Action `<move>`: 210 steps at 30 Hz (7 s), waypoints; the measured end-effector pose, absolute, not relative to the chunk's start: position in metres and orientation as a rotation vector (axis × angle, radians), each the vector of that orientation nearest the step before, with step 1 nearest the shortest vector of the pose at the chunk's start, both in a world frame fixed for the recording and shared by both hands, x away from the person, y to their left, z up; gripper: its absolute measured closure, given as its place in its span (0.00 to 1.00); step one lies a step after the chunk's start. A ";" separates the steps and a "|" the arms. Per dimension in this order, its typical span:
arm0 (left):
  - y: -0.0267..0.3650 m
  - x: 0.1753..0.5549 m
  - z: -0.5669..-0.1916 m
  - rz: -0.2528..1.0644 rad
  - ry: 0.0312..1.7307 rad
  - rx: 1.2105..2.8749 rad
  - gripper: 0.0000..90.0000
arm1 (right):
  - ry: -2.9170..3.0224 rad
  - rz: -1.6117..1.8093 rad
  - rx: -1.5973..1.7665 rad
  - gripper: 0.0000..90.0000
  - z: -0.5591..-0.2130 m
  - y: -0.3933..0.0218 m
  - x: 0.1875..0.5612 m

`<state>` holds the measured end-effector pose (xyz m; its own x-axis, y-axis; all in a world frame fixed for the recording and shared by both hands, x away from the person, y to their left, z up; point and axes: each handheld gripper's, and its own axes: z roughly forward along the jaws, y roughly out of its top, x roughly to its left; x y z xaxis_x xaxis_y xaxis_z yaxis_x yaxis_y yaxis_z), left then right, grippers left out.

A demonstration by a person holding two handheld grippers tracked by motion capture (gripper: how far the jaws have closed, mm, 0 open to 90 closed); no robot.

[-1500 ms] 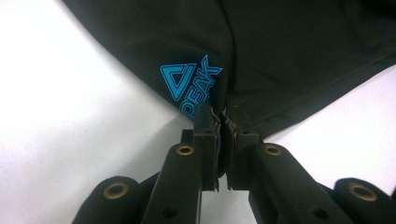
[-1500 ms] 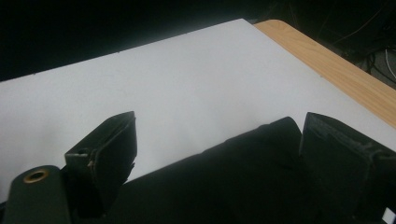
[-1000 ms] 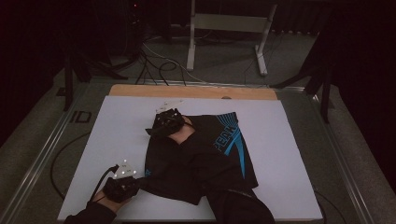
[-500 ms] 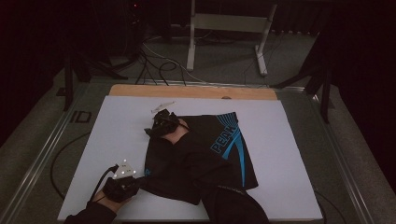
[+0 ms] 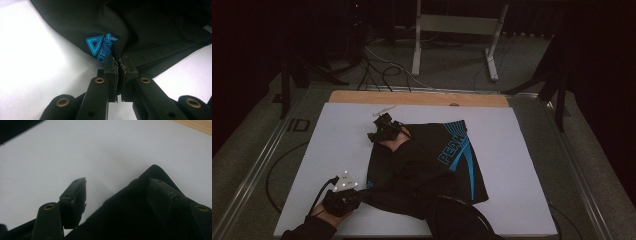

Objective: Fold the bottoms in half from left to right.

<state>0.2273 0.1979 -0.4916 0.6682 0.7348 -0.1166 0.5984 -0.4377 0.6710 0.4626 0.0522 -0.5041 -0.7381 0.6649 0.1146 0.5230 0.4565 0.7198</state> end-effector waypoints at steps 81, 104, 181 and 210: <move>0.172 0.221 -0.451 0.227 0.845 2.113 0.96 | 2.514 0.985 0.837 0.97 -0.454 0.007 0.460; 0.134 0.227 -0.430 0.186 0.711 2.132 0.96 | 2.433 1.036 0.885 0.97 -0.429 -0.044 0.451; -0.001 0.264 -0.425 0.129 0.458 2.168 0.95 | 2.206 0.992 1.076 0.97 -0.400 -0.192 0.447; -0.042 0.289 -0.478 0.008 0.491 2.176 0.95 | 2.246 0.862 1.151 0.97 -0.452 -0.213 0.465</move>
<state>0.2891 -0.0423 -0.4782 0.9219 0.3490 -0.1683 0.3433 -0.5346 0.7722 0.4654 -0.2129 -0.4524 -0.5372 0.8347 -0.1212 0.5390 0.4503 0.7118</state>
